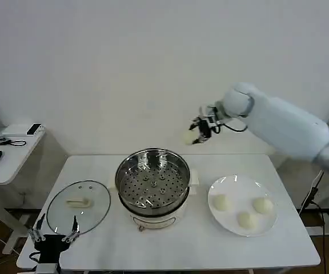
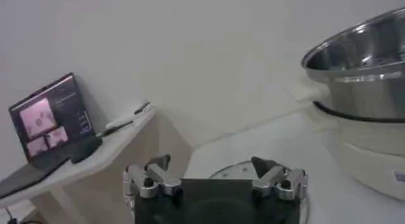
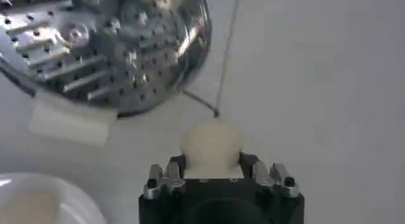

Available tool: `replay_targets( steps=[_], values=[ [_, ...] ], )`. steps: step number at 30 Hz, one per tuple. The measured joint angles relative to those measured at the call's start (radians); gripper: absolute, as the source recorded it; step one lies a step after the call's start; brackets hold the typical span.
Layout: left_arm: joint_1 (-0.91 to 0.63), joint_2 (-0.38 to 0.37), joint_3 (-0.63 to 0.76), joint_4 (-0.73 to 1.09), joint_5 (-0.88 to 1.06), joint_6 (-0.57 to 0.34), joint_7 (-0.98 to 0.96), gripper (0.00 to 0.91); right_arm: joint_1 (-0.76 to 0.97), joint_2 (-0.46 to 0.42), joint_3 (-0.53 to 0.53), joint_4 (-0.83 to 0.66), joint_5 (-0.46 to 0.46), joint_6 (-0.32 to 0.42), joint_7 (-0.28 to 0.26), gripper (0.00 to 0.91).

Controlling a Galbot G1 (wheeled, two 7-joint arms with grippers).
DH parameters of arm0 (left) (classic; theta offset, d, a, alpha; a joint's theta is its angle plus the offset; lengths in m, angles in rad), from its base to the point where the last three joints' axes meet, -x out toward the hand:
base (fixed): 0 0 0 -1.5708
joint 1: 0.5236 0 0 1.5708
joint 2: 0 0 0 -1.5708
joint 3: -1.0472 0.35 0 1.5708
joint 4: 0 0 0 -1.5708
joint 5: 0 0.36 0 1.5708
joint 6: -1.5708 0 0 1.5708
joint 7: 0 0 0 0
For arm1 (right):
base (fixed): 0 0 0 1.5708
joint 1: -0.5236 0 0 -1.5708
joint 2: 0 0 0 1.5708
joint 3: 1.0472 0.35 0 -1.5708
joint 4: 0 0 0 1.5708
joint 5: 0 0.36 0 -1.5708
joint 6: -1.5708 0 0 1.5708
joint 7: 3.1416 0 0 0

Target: Take steamed baozi put them in steamer then cover it.

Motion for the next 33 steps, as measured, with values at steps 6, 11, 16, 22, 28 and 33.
replay_targets(
  steps=[6, 11, 16, 22, 28, 33],
  values=[
    [-0.003, -0.003, -0.011, 0.002, -0.002, -0.002, -0.002, 0.907, 0.016, 0.095, -0.071, -0.037, -0.041, 0.116, 0.02, 0.595],
    [-0.001, -0.005, -0.021, 0.008, -0.004, -0.005, -0.004, 0.907, 0.012, 0.161, -0.116, -0.077, -0.093, 0.207, 0.041, 0.595],
    [-0.002, -0.006, -0.025, 0.01, -0.005, -0.005, -0.005, 0.907, -0.007, 0.215, -0.15, -0.115, -0.146, 0.296, 0.06, 0.595],
    [-0.008, -0.009, -0.026, 0.013, -0.005, -0.005, -0.005, 0.907, -0.029, 0.262, -0.17, -0.159, -0.199, 0.385, 0.076, 0.605],
    [-0.015, -0.008, -0.026, 0.019, -0.008, -0.005, -0.006, 0.907, -0.046, 0.288, -0.183, -0.191, -0.244, 0.449, 0.086, 0.605],
    [-0.016, -0.009, -0.024, 0.021, -0.008, -0.005, -0.007, 0.907, -0.054, 0.297, -0.187, -0.21, -0.275, 0.486, 0.093, 0.645]
  ],
)
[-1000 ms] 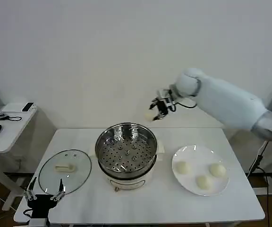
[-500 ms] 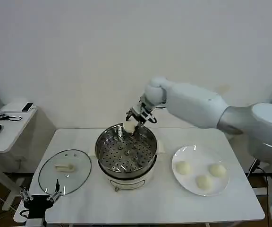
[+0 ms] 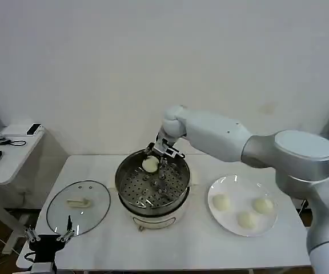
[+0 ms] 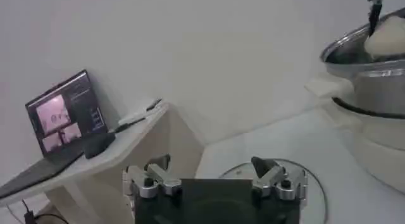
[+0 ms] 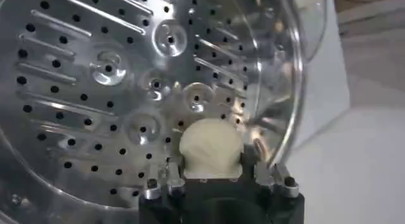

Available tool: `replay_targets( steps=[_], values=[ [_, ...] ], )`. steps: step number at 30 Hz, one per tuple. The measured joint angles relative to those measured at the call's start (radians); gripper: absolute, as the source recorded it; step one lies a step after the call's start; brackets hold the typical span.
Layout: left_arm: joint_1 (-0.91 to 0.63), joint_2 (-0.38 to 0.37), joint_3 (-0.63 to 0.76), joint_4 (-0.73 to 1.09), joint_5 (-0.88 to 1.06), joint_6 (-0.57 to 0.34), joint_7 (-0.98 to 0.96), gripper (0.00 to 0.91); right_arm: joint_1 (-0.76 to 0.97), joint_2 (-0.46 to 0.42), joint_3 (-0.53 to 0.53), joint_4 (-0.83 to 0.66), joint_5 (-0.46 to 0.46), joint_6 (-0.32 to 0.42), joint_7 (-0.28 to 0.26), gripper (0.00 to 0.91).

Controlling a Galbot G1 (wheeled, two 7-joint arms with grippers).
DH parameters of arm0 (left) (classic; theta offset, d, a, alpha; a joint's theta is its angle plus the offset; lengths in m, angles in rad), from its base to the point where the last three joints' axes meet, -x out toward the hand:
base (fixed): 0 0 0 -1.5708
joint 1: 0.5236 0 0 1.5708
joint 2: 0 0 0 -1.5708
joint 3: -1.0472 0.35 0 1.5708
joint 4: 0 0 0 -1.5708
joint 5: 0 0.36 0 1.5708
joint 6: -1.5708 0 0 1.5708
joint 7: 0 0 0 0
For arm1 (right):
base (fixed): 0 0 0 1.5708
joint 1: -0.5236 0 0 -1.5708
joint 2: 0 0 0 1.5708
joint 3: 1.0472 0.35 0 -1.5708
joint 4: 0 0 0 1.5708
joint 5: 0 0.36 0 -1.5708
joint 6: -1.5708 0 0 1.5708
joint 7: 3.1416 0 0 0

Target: Take steamed baozi put them in steamer then cover it.

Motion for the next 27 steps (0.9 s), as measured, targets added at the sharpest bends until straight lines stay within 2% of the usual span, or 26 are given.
replay_targets(
  steps=[2, 3, 9, 15, 21, 27],
  values=[
    [0.0, 0.0, 0.0, 0.0, 0.0, 0.0, 0.0, 0.907, 0.0, 0.001, -0.001, -0.002, -0.007, 0.012, 0.004, 0.856],
    [0.0, 0.0, 0.0, 0.0, 0.0, 0.0, 0.0, 0.907, 0.0, 0.0, -0.001, -0.002, -0.008, 0.015, 0.007, 0.907],
    [-0.001, 0.001, 0.002, -0.001, 0.0, 0.0, 0.0, 0.907, 0.017, -0.011, -0.002, 0.015, -0.001, 0.019, 0.009, 0.907],
    [-0.004, 0.005, 0.007, -0.009, 0.0, 0.002, 0.0, 0.907, 0.068, -0.052, -0.011, 0.076, 0.047, -0.027, 0.01, 0.907],
    [-0.005, 0.02, 0.002, -0.016, -0.01, 0.004, 0.003, 0.907, 0.141, -0.15, -0.029, 0.197, 0.146, -0.147, 0.012, 0.907],
    [-0.014, 0.046, -0.002, -0.016, -0.031, 0.009, 0.0, 0.907, 0.221, -0.32, -0.062, 0.356, 0.235, -0.3, 0.016, 0.907]
  ],
)
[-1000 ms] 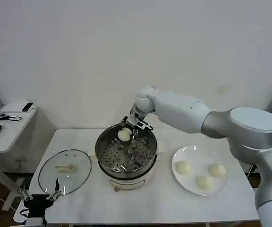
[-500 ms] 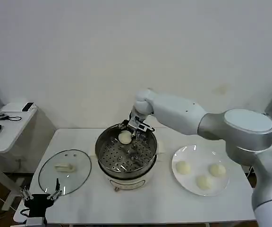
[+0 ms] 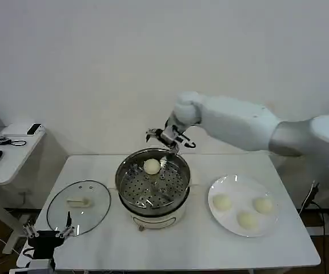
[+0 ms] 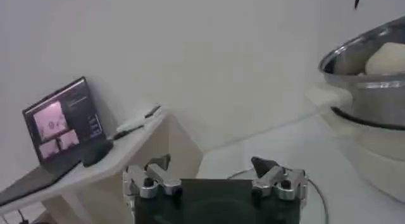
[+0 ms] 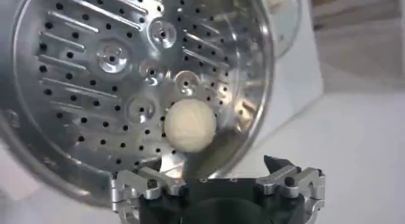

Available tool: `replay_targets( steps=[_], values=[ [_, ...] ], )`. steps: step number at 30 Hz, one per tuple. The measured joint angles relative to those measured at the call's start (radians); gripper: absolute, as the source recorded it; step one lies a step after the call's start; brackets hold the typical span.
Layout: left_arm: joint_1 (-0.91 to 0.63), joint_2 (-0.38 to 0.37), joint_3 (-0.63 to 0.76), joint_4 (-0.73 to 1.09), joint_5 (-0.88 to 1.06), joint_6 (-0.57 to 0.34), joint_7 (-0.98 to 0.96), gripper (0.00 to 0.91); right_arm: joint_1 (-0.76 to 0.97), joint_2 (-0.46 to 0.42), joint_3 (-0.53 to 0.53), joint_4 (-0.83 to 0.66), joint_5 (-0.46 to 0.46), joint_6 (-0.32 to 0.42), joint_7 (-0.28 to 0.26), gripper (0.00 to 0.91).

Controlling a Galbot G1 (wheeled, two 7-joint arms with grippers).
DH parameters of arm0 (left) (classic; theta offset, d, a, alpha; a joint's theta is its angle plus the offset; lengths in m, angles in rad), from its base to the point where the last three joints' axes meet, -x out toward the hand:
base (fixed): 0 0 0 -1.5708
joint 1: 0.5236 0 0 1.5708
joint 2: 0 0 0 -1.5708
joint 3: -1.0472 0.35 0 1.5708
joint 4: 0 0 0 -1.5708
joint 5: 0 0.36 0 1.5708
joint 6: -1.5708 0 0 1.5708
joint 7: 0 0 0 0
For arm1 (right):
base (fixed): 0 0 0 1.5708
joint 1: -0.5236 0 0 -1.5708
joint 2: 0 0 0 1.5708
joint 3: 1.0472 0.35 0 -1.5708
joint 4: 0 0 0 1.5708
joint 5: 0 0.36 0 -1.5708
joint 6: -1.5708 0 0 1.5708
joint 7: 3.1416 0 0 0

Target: Take steamed baozi put them in steamer then cover it.

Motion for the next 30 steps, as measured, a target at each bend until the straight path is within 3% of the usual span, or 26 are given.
replay_targets(
  steps=[8, 15, 22, 30],
  values=[
    [-0.022, 0.037, 0.018, 0.012, -0.013, 0.005, 0.006, 0.907, 0.045, -0.278, -0.07, 0.205, 0.058, -0.182, 0.014, 0.907],
    [-0.043, 0.06, 0.036, 0.027, -0.017, 0.008, 0.011, 0.907, -0.012, -0.461, -0.092, 0.307, 0.065, -0.279, 0.029, 0.907],
    [-0.052, 0.061, 0.04, 0.035, -0.019, 0.007, 0.013, 0.907, -0.155, -0.539, -0.046, 0.332, 0.048, -0.334, 0.048, 0.907],
    [-0.051, 0.055, 0.043, 0.044, -0.017, 0.007, 0.016, 0.907, -0.351, -0.532, 0.065, 0.285, 0.018, -0.361, 0.059, 0.907]
  ],
)
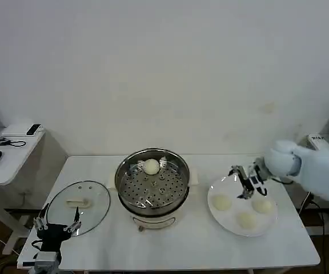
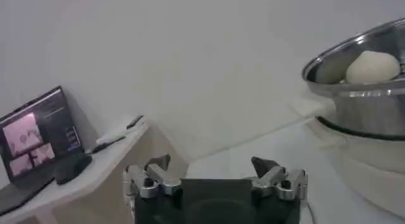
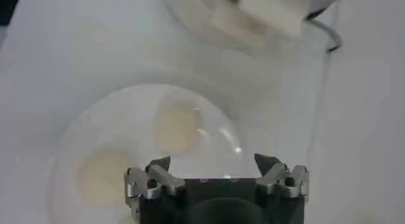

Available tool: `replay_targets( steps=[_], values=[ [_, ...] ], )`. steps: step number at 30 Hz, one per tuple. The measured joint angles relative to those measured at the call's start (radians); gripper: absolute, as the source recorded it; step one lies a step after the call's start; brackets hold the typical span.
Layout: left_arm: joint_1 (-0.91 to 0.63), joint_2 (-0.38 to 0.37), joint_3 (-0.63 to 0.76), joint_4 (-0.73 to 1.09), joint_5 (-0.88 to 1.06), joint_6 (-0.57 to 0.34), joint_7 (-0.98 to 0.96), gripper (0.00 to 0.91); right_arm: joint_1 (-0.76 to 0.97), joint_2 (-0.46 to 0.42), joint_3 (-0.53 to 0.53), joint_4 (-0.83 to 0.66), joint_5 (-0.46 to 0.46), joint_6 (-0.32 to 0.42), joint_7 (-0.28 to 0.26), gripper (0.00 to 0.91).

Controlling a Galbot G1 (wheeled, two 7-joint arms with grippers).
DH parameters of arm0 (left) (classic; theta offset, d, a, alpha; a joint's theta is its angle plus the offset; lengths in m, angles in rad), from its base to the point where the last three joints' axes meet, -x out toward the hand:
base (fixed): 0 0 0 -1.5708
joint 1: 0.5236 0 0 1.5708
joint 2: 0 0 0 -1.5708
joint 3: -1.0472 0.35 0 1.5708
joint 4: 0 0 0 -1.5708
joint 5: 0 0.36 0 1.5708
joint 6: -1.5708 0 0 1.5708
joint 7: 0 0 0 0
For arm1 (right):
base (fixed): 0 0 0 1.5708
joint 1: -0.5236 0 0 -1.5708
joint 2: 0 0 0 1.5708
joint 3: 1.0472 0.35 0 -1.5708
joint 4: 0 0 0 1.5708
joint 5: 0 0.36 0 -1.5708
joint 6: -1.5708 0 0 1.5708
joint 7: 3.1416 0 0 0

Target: Take steamed baozi put them in steamer then cover it.

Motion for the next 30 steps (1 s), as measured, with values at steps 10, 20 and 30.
replay_targets(
  steps=[10, 20, 30],
  values=[
    [0.005, -0.011, -0.004, 0.009, 0.007, 0.0, 0.0, 0.907, -0.16, 0.102, 0.109, -0.115, -0.034, -0.008, 0.008, 0.907],
    [0.002, -0.015, -0.006, 0.018, 0.008, -0.001, -0.001, 0.907, -0.213, 0.174, 0.149, -0.195, -0.059, -0.028, 0.0, 0.786],
    [-0.009, -0.015, -0.003, 0.026, 0.008, -0.001, -0.001, 0.907, -0.236, 0.202, 0.176, -0.229, -0.064, -0.042, -0.011, 0.635]
  ],
)
